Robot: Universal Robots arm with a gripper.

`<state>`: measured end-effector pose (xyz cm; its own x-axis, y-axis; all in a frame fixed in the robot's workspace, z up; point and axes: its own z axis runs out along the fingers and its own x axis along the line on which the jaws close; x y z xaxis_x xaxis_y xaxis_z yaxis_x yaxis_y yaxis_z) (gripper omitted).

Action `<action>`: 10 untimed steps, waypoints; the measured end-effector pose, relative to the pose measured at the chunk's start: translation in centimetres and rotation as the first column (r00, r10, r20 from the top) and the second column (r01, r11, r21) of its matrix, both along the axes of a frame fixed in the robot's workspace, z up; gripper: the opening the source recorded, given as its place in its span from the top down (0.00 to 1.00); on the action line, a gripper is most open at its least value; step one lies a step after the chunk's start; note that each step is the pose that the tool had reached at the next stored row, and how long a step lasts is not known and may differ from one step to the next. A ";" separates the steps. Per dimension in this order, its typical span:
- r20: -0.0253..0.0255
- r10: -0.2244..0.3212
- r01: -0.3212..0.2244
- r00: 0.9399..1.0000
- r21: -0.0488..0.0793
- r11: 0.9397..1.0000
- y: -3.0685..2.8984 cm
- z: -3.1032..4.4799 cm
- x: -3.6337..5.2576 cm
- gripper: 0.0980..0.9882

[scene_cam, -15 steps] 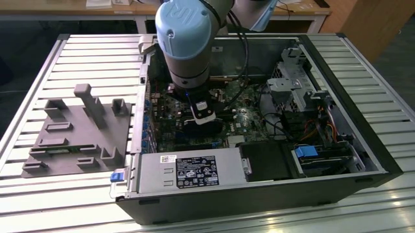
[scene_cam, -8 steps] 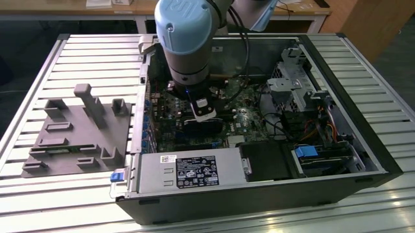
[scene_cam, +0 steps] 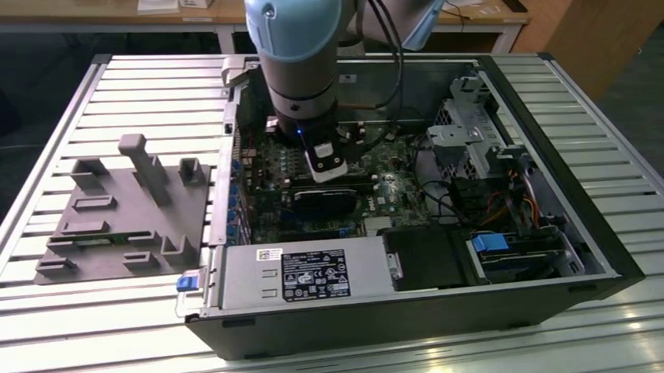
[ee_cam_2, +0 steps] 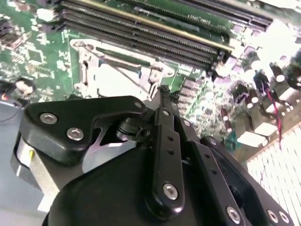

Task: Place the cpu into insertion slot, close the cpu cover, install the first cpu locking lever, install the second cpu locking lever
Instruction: 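Install the second cpu locking lever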

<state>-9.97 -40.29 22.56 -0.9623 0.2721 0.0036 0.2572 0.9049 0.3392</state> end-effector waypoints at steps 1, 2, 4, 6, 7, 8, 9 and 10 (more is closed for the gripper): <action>0.000 0.000 0.000 1.000 0.000 1.000 0.00 0.34 0.00 1.00; 0.000 -0.001 0.001 1.000 0.000 1.000 0.00 0.65 0.00 1.00; 0.000 -0.001 0.001 1.000 -0.002 1.000 0.00 1.16 0.00 1.00; 0.000 -0.002 0.002 1.000 -0.008 1.000 0.00 1.59 0.02 1.00; 0.000 -0.003 0.003 1.000 -0.015 1.000 0.00 1.81 0.03 1.00; 0.000 -0.004 0.004 1.000 -0.023 1.000 0.01 1.95 0.04 1.00; 0.000 -0.006 0.006 1.000 -0.033 0.999 0.00 2.12 0.06 1.00; 0.000 -0.007 0.007 1.000 -0.042 0.999 0.00 2.25 0.08 1.00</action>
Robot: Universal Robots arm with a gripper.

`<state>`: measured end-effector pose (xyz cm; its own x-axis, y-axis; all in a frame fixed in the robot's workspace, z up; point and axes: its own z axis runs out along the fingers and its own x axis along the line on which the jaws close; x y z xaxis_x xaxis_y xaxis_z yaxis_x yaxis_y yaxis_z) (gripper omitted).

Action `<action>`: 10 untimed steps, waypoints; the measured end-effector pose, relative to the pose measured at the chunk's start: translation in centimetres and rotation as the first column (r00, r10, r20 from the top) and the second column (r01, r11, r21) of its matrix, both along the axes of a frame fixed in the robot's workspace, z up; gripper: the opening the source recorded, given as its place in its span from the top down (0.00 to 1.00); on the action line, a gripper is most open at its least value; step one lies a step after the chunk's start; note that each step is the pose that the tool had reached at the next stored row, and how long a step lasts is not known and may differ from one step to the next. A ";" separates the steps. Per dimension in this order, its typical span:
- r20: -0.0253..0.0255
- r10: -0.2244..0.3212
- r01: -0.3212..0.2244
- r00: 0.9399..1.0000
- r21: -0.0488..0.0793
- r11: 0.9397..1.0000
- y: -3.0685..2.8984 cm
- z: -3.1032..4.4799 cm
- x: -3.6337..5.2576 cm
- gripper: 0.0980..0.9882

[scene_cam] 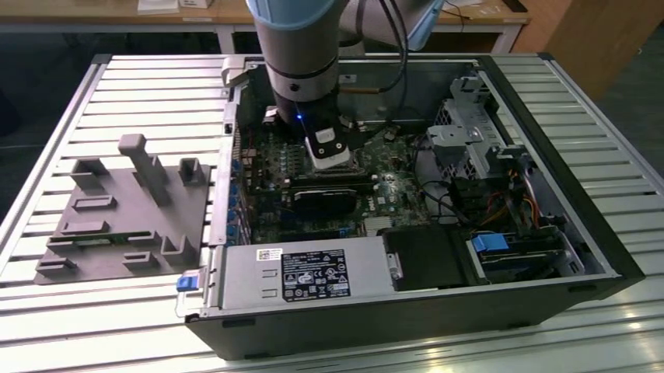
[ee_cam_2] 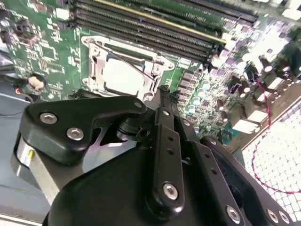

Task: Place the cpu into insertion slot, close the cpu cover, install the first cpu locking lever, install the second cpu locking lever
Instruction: 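Install the second cpu locking lever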

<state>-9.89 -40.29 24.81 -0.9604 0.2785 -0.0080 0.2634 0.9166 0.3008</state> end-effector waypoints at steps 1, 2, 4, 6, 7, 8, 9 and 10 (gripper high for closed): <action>0.000 -0.001 0.001 1.000 -0.008 1.000 0.00 0.09 0.04 1.00; 0.000 -0.003 0.003 1.000 -0.016 1.000 0.00 0.16 0.10 1.00; -0.001 -0.006 0.006 1.000 -0.026 1.000 0.00 0.20 0.33 1.00; -0.003 -0.008 0.007 1.000 -0.031 0.999 0.00 0.20 0.66 1.00; -0.005 -0.008 0.008 1.000 -0.033 0.999 0.00 0.20 0.80 1.00; -0.006 -0.009 0.009 1.000 -0.035 0.999 -0.01 0.20 0.95 1.00; -0.008 -0.010 0.009 1.000 -0.036 0.999 -0.01 0.20 1.08 1.00; -0.009 -0.010 0.010 1.000 -0.037 0.999 -0.02 0.20 1.20 1.00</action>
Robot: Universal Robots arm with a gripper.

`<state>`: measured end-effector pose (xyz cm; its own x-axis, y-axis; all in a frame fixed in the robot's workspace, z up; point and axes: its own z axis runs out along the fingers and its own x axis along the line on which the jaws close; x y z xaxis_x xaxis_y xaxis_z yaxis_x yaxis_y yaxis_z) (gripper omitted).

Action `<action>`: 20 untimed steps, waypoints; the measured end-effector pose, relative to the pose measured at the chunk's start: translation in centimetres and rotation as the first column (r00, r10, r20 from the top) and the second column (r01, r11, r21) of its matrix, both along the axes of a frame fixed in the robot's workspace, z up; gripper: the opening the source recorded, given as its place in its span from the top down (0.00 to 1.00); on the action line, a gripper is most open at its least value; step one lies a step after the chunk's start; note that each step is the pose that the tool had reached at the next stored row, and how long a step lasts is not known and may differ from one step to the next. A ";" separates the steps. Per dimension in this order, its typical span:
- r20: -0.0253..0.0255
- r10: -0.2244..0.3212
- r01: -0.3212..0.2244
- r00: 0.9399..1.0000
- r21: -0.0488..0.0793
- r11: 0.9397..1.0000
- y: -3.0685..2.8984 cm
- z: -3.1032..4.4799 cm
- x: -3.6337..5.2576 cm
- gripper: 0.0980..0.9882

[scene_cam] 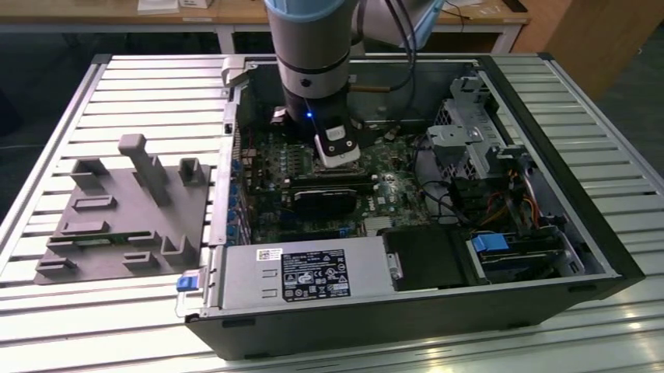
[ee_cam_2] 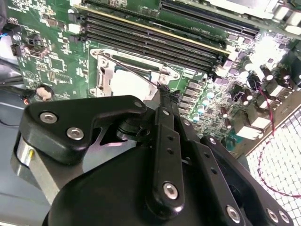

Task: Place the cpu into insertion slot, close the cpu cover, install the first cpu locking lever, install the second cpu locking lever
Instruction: 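Install the second cpu locking lever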

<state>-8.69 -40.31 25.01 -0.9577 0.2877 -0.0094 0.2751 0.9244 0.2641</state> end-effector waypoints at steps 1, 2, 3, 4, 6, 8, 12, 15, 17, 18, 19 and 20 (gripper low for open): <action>-0.002 -0.001 0.001 1.000 -0.001 1.000 -0.01 0.00 0.12 1.00; -0.004 -0.001 0.001 1.000 -0.002 1.000 -0.02 -0.01 0.25 1.00; -0.005 -0.001 0.001 1.000 -0.002 1.000 -0.03 -0.05 0.39 1.00; -0.006 -0.002 0.002 1.000 -0.002 1.000 -0.03 -0.10 0.54 1.00; -0.009 -0.002 0.002 1.000 -0.002 1.000 -0.06 -0.19 0.79 1.00; -0.013 -0.003 0.003 1.000 -0.002 1.000 -0.16 -0.37 0.97 1.00; -0.023 -0.003 0.003 1.000 -0.002 1.000 -0.42 -0.84 1.19 1.00; -0.029 -0.003 0.003 1.000 0.001 1.000 -0.47 -1.19 1.19 1.00; -0.030 -0.003 0.003 1.000 0.007 1.000 -0.49 -1.38 1.19 1.00; -0.031 -0.003 0.003 1.000 0.010 1.000 -0.49 -1.47 1.19 1.00; -0.031 -0.002 0.003 1.000 0.015 1.000 -0.49 -1.56 1.19 1.00; -0.031 -0.002 0.003 1.000 0.020 1.000 -0.49 -1.64 1.19 1.00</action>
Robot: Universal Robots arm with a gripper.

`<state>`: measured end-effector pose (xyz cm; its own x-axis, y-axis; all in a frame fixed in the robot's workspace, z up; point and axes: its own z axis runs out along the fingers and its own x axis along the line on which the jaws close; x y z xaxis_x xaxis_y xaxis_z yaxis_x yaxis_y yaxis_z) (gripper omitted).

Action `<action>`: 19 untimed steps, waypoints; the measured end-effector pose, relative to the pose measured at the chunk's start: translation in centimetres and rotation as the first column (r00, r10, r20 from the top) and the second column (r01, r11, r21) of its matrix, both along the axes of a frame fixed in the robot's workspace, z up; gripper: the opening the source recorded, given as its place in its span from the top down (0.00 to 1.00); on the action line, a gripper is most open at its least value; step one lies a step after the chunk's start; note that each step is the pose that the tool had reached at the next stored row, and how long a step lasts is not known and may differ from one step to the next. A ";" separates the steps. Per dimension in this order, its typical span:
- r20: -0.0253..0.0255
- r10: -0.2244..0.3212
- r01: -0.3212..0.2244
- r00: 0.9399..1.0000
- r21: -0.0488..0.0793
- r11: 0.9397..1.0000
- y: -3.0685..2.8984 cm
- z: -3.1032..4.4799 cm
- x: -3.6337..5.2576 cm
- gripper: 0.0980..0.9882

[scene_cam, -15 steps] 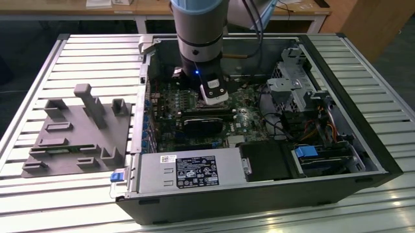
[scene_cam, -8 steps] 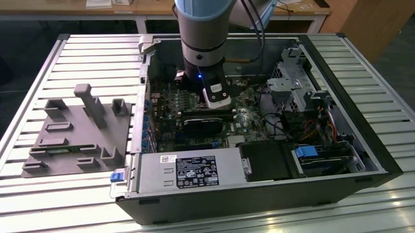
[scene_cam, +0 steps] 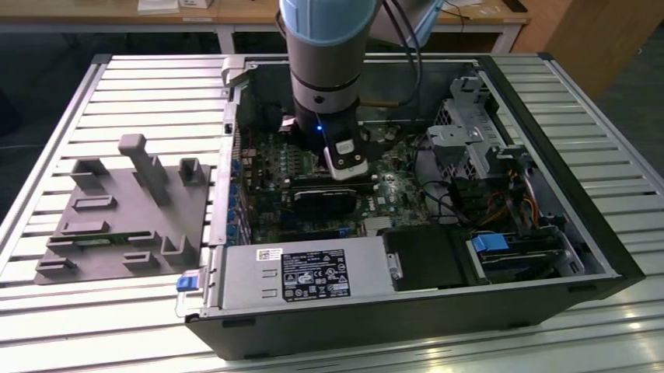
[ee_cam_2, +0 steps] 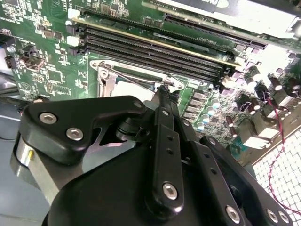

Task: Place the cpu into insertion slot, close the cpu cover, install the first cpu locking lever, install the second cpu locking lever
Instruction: 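Install the second cpu locking lever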

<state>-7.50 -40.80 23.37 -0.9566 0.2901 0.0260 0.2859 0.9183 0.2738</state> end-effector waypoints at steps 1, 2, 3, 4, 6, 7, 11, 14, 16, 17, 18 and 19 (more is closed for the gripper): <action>0.000 0.000 0.000 1.000 0.004 1.000 0.00 -0.10 0.00 1.00; 0.000 0.000 0.000 1.000 0.007 1.000 -0.01 -0.22 -0.01 1.00; 0.000 0.000 0.000 1.000 0.008 1.000 -0.02 -0.33 -0.02 1.00; -0.001 0.000 0.000 1.000 0.008 1.000 -0.07 -0.43 -0.02 1.00; -0.001 0.000 0.000 1.000 0.008 1.000 -0.20 -0.61 -0.02 1.00; -0.002 0.000 0.000 1.000 0.009 1.000 -0.24 -0.70 -0.03 1.00; -0.002 0.000 0.000 1.000 0.013 1.000 -0.38 -1.12 -0.08 1.00; -0.003 0.000 0.000 1.000 0.020 1.000 -0.53 -1.34 -0.17 1.00; -0.003 0.001 -0.001 1.000 0.034 0.999 -0.64 -1.49 -0.24 1.00; -0.003 0.001 -0.001 1.000 0.039 0.999 -0.69 -1.56 -0.28 1.00; -0.003 0.002 -0.002 1.000 0.044 0.999 -0.72 -1.63 -0.33 1.00; -0.003 0.004 -0.003 1.000 0.047 0.999 -0.74 -1.71 -0.36 1.00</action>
